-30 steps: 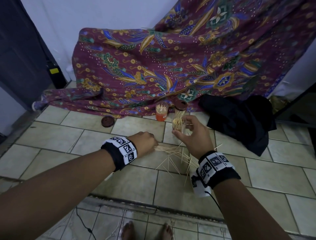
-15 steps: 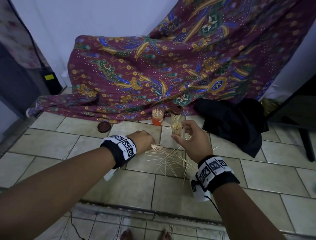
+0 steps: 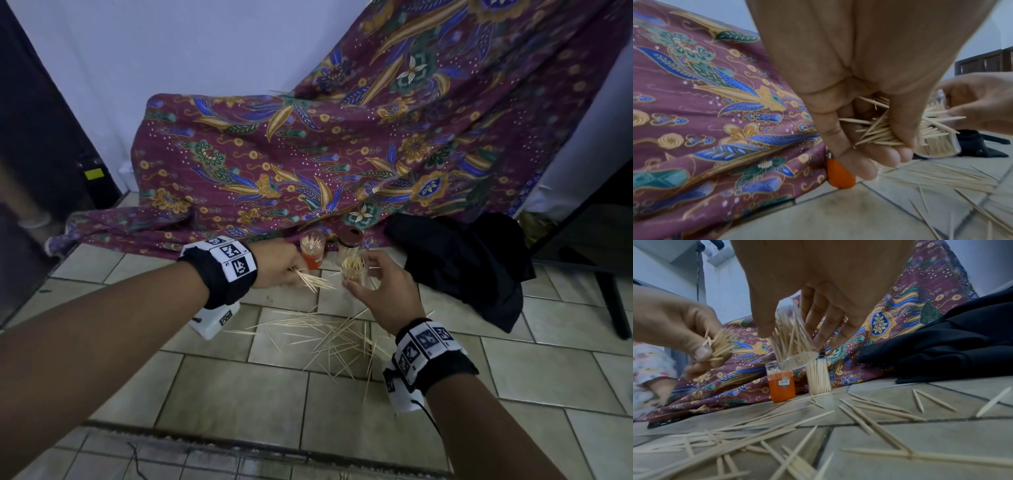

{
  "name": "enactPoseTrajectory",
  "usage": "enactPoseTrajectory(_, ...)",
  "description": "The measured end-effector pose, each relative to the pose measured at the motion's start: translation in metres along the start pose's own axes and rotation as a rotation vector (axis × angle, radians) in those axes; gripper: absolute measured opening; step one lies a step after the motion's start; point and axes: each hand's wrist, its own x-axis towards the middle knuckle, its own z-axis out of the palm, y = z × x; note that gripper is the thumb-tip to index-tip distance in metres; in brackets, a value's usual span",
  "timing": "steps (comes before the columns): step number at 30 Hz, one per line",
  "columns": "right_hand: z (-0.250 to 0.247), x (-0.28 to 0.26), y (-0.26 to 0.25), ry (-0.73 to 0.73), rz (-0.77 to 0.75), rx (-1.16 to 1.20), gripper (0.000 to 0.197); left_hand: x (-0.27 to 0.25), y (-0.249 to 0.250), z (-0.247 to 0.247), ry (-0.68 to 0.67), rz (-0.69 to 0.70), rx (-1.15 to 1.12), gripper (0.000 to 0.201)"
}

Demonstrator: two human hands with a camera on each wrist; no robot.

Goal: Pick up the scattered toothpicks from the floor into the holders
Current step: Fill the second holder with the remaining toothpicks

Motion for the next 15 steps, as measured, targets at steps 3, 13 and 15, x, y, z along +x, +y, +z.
enactPoseTrajectory(3, -0.001, 0.003, -0.001, -0.021, -0.006, -0.018, 0.043, 0.002, -0.003, -0.016, 0.021, -0.006, -0.016, 0.015)
enactPoseTrajectory(13, 0.010, 0.019, 0.000, -0.027, -0.063, -0.037, 0.046, 0.023, 0.011, -0.070, -0.031, 0.009, 0.140, 0.015)
enactPoseTrajectory(15, 0.012, 0.022, -0.001, -0.025, -0.077, -0.048, 0.046, 0.030, 0.014, -0.073, -0.071, -0.006, 0.210, 0.013)
